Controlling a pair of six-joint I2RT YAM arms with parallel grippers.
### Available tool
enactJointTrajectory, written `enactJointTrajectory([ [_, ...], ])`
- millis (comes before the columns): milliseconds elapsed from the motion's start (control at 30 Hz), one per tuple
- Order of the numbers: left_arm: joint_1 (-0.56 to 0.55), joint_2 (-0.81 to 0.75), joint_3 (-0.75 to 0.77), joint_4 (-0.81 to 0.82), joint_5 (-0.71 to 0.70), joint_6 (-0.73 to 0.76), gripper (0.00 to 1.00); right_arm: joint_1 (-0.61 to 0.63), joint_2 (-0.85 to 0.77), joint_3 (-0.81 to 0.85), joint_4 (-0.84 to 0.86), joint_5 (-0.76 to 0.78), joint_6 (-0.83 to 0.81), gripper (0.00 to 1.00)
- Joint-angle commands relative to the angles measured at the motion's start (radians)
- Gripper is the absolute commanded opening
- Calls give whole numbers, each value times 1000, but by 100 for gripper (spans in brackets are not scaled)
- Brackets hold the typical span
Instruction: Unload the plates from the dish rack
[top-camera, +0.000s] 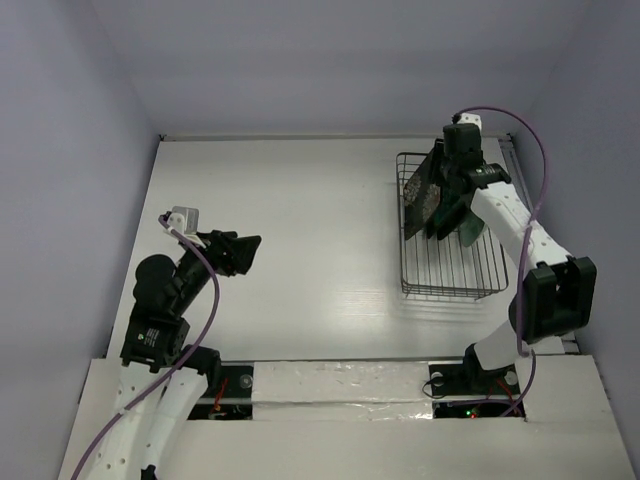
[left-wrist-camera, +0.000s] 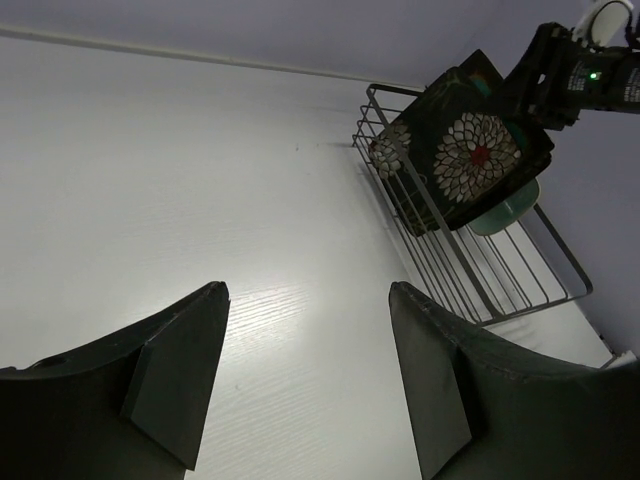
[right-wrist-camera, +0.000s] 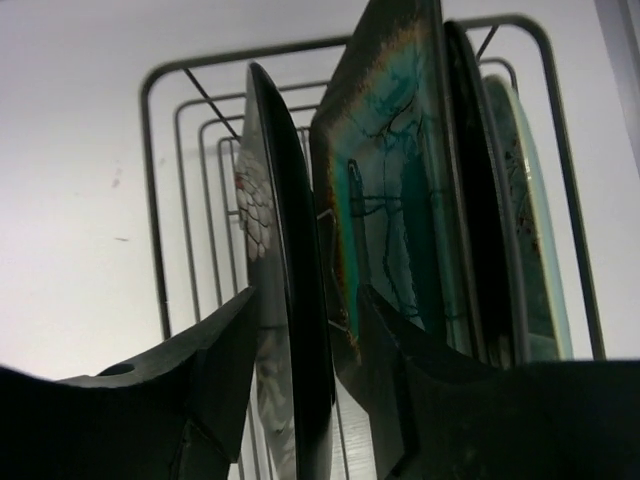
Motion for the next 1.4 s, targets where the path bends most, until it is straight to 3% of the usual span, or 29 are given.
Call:
enactJointTrajectory([
  [0, -5, -17, -14, 52, 18, 1, 62, 6, 44, 70, -31, 38, -28, 48],
  [267, -5, -25, -16, 58, 24, 4, 62, 6, 111, 130, -66, 76, -55, 29],
  [500, -5, -28, -16, 56, 24, 4, 62, 55, 115, 208, -109, 137, -124, 0],
  [867, -14, -40, -14, 53, 16, 3, 62, 108, 124, 404, -233, 268, -227, 0],
  [1167, -14, -45, -13, 45, -7, 1, 62, 141, -26, 504, -263, 298, -184, 0],
  [1267, -14, -46, -13, 45, -8, 0, 62, 190, -88, 509, -215, 239, -143, 0],
  [1367, -14, -51, -13, 44, -13, 0, 62, 218, -115, 468, -103, 84, -74, 0],
])
